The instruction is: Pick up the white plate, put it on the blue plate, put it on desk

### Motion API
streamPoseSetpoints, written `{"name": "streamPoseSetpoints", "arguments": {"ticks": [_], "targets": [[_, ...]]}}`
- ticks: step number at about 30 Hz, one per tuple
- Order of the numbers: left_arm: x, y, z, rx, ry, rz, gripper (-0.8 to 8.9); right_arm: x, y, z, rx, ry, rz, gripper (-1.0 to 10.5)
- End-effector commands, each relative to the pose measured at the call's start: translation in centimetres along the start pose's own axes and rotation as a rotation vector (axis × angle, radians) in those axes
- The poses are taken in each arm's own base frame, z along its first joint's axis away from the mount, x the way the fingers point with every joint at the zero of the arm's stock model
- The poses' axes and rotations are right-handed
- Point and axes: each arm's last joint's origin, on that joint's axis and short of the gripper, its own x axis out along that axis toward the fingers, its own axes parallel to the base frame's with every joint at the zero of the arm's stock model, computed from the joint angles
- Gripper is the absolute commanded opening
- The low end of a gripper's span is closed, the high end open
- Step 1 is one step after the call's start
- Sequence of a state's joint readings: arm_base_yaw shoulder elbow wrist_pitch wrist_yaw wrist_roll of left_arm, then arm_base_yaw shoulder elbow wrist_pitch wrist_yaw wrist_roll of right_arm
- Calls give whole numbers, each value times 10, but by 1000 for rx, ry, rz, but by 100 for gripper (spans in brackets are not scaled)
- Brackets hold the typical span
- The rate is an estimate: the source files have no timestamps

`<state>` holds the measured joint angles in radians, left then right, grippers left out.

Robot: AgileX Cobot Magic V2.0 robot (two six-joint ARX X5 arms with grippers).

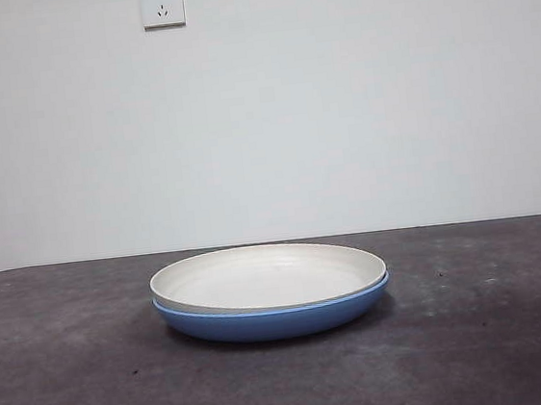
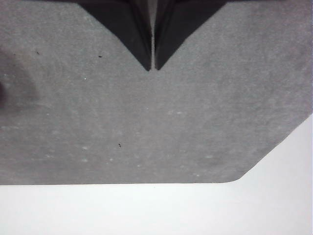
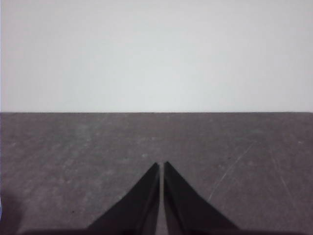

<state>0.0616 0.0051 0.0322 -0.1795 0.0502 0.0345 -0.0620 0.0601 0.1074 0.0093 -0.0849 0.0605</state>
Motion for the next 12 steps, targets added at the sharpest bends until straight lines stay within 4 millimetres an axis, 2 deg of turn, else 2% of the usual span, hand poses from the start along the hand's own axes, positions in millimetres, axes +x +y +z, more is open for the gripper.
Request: {"name": "streamPoseSetpoints", "arguments": {"ticks": [1,12], "targets": [[2,0,-7,-11,26,5,10,0,1,-6,19,-8,7,8],[2,0,-7,-11,26,5,10,1,0,-31,49,67,9,8]]}}
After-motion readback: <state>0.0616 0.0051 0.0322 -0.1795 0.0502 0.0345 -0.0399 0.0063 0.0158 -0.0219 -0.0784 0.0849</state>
